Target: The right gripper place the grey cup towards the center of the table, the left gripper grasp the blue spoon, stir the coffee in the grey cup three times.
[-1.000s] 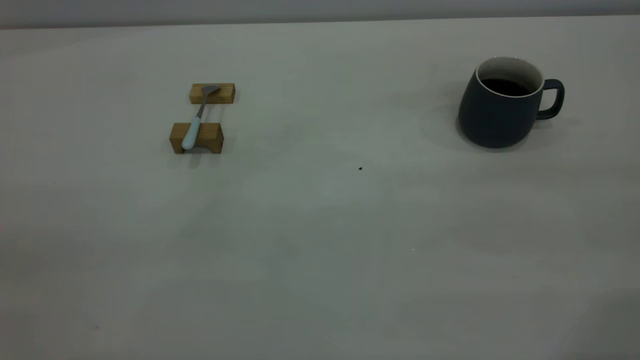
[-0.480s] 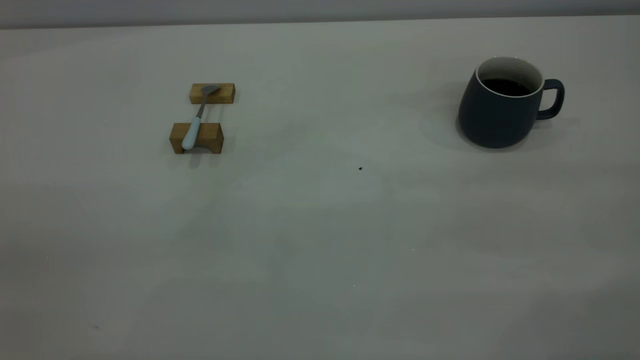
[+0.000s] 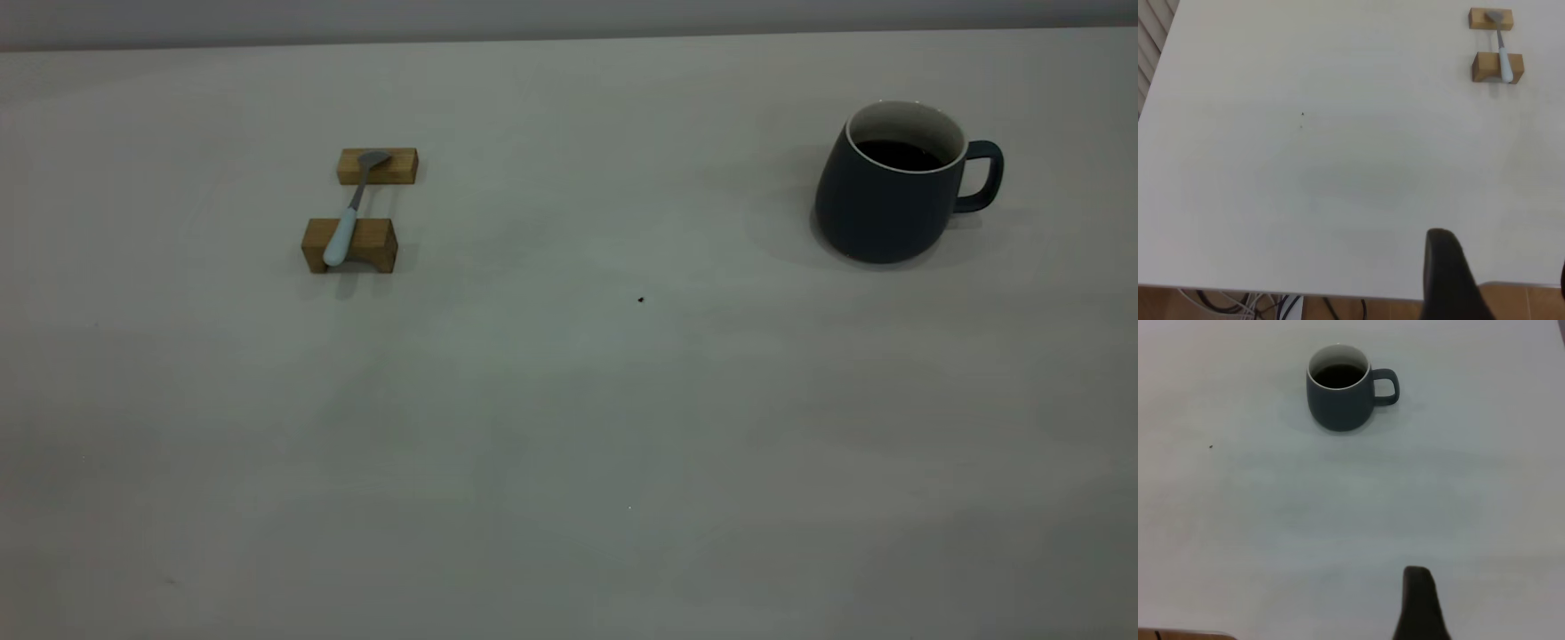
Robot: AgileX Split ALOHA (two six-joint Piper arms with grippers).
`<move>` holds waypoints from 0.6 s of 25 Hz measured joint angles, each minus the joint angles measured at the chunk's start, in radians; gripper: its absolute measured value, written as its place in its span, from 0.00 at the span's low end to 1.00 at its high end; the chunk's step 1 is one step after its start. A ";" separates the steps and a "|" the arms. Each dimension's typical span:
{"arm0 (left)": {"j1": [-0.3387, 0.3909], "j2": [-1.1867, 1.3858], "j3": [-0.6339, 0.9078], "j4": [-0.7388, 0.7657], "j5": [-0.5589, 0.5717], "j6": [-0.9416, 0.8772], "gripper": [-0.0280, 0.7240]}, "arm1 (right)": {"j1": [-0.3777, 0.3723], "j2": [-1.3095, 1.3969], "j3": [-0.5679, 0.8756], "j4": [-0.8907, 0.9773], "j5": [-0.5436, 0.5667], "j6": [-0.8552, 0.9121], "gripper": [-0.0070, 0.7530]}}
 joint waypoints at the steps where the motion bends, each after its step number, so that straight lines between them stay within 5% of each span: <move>1: 0.000 0.000 0.000 0.000 0.000 0.000 0.67 | 0.000 0.000 0.000 0.000 0.000 0.001 0.78; 9: 0.000 0.000 0.000 0.000 0.000 0.000 0.67 | 0.000 0.039 -0.015 0.000 0.001 -0.016 0.78; 15: 0.000 0.000 0.000 0.000 0.000 0.000 0.67 | 0.000 0.364 -0.106 0.004 -0.058 -0.117 0.80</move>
